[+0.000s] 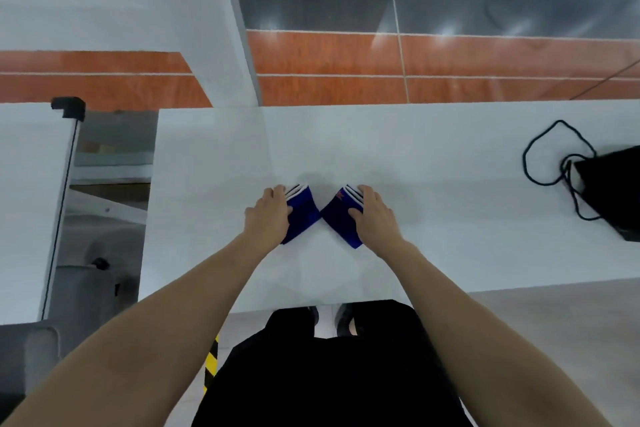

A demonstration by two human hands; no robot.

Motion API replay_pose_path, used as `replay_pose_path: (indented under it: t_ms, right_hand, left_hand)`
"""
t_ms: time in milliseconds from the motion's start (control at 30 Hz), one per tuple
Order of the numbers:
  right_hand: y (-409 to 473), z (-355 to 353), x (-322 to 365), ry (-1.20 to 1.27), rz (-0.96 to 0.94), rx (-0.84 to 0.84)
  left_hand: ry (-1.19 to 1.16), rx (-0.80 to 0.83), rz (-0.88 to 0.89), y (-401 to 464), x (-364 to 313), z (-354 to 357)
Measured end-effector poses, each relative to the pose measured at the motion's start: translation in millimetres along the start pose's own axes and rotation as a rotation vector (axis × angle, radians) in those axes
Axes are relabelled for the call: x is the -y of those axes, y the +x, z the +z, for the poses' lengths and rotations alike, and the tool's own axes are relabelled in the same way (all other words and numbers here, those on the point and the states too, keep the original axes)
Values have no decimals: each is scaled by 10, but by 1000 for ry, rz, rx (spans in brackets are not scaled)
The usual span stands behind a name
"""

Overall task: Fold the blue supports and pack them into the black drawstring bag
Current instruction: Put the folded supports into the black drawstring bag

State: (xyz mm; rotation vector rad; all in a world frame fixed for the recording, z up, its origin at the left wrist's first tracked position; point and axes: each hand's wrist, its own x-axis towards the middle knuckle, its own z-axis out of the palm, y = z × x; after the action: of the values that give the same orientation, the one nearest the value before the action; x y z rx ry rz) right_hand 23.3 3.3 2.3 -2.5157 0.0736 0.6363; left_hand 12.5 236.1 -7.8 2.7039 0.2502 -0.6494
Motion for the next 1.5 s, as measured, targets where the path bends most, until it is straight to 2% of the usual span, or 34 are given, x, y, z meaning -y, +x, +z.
replay_pose_path:
  t_ms: [133, 233, 600, 800, 1033, 1333, 1500]
  right_hand:
    - [-311, -347, -290, 309, 115, -121]
    - [-551, -661, -592, 458, 124, -256]
    - [-1589, -1769, -2291, 658, 159, -587]
    - [-2121, -2311, -3388, 678, 169, -692]
    - [-2361, -2785, -4228, 713, 191, -779]
    - [-1994, -3497, -5026, 682, 157, -804]
    - [-1604, -4028, -5429, 548, 119, -802]
  left_hand:
    - [-21, -136, 129, -141, -561, -43]
    - [-84, -183, 188, -276, -1084, -7]
    - [-159, -250, 451, -1018, -3443, 492]
    - [-243, -242, 546, -1516, -4669, 1059]
    - [-276, -246, 648, -1679, -5698, 1384]
    - [-284, -285, 731, -1250, -6869, 1599]
    - [-260, -273, 636, -812, -7366, 1538]
